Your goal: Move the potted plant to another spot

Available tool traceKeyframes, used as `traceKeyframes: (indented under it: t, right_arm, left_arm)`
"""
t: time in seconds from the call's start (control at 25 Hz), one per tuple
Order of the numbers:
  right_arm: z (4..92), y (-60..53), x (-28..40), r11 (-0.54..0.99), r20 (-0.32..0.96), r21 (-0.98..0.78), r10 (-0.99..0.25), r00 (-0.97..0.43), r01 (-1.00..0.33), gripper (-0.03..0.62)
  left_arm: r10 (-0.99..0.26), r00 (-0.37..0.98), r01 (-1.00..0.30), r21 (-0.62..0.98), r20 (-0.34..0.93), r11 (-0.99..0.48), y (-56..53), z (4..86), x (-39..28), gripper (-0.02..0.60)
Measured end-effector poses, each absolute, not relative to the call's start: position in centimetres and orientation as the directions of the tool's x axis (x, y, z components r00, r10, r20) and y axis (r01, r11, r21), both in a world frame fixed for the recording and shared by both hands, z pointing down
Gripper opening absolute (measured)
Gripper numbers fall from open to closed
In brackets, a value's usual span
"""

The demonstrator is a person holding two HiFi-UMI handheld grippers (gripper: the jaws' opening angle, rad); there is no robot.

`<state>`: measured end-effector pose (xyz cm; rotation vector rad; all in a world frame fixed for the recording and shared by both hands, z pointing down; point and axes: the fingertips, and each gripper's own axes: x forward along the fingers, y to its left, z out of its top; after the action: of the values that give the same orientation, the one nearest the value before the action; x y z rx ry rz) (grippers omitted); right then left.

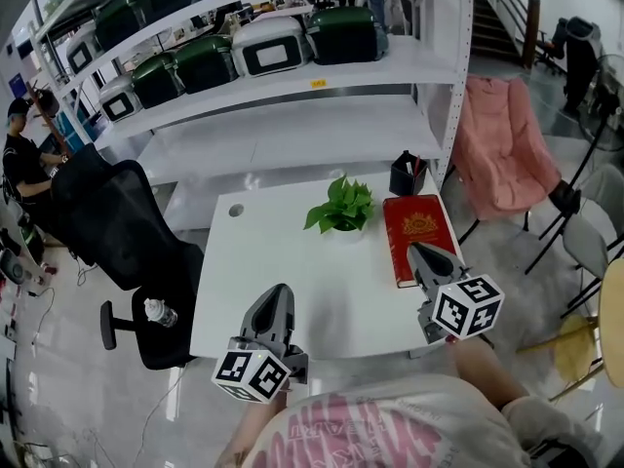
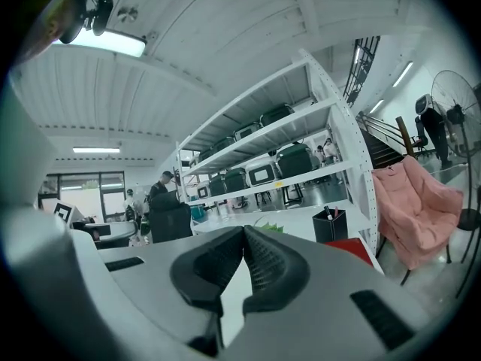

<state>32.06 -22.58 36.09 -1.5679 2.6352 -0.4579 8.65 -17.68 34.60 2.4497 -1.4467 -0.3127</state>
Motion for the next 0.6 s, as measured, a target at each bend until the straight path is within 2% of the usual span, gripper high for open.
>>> traceKeyframes:
  t: [0.4, 0.6]
  right_arm:
    - [40.5, -25.2, 29.5, 0.463, 0.145, -0.326, -0.837, -0.527, -0.824, 0.014]
    - [43.6, -27.0, 28.6, 0.453, 0.209, -0.332, -0.820, -0.533, -0.827, 0.014]
  left_arm:
    - [-0.875, 0.482, -0.818, 0.385, 0.049, -0.429, -20.2, 39.2, 8.4, 0.025]
    - [-0.867, 0.498, -0.792, 0.420, 0.022, -0.444, -22.1, 40.2, 8.0, 0.025]
